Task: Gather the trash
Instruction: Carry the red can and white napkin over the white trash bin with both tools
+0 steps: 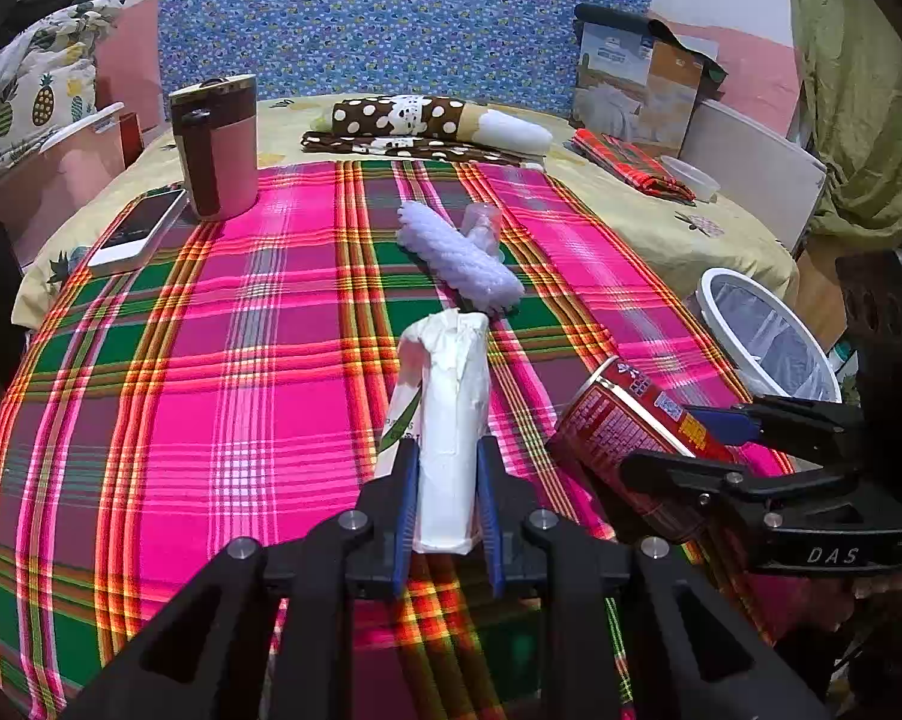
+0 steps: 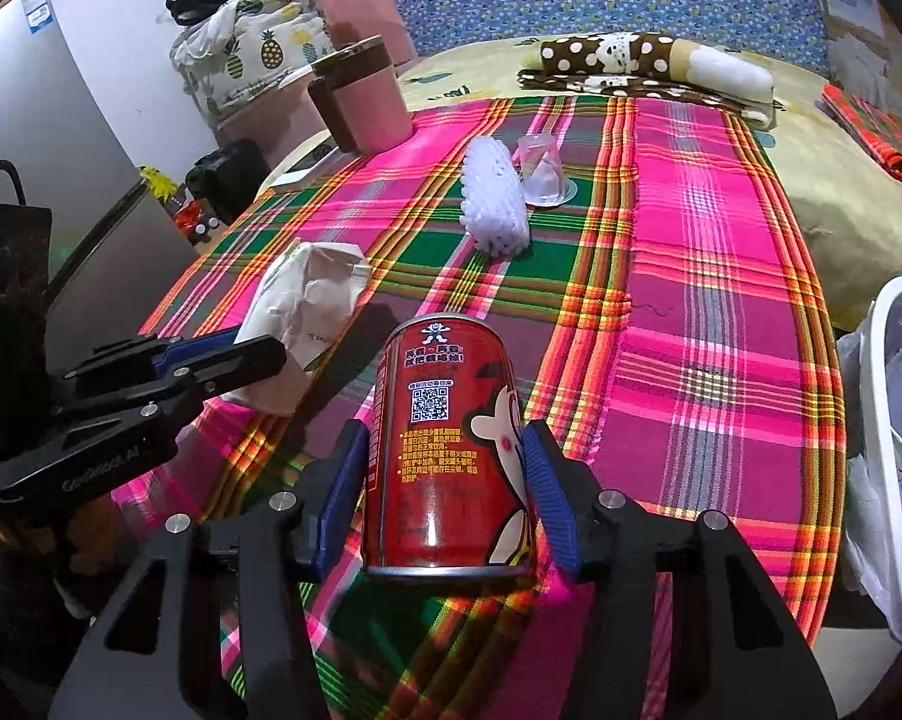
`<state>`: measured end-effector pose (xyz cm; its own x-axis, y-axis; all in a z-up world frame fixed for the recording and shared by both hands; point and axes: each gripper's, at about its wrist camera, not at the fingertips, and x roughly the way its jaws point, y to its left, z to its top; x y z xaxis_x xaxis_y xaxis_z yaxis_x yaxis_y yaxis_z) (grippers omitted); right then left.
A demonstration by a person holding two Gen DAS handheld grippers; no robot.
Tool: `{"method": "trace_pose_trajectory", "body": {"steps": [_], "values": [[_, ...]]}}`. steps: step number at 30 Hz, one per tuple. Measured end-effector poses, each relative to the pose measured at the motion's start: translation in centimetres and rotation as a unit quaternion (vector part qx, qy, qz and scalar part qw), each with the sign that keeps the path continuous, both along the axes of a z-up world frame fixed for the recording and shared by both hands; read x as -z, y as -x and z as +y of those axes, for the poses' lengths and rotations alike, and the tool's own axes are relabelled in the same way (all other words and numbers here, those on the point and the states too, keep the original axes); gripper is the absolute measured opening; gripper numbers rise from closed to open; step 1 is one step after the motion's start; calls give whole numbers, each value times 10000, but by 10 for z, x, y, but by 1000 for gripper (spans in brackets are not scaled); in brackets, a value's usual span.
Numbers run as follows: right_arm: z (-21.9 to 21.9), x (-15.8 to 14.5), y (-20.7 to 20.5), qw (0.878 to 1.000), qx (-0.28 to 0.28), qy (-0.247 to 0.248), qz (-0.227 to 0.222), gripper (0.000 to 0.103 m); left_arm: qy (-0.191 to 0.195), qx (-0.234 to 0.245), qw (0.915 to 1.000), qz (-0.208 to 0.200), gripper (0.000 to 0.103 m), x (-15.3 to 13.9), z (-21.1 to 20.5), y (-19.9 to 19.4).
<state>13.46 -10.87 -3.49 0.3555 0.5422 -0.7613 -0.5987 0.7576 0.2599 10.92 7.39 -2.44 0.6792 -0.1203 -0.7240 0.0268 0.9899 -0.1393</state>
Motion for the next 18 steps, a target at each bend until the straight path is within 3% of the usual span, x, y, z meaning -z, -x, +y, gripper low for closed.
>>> {"method": "trace_pose_trajectory", "body": {"steps": [18], "values": [[-40,-24,8,9969,682,-202,-342,54,82,431,9988,-208,20,-19,-42,-9]]}}
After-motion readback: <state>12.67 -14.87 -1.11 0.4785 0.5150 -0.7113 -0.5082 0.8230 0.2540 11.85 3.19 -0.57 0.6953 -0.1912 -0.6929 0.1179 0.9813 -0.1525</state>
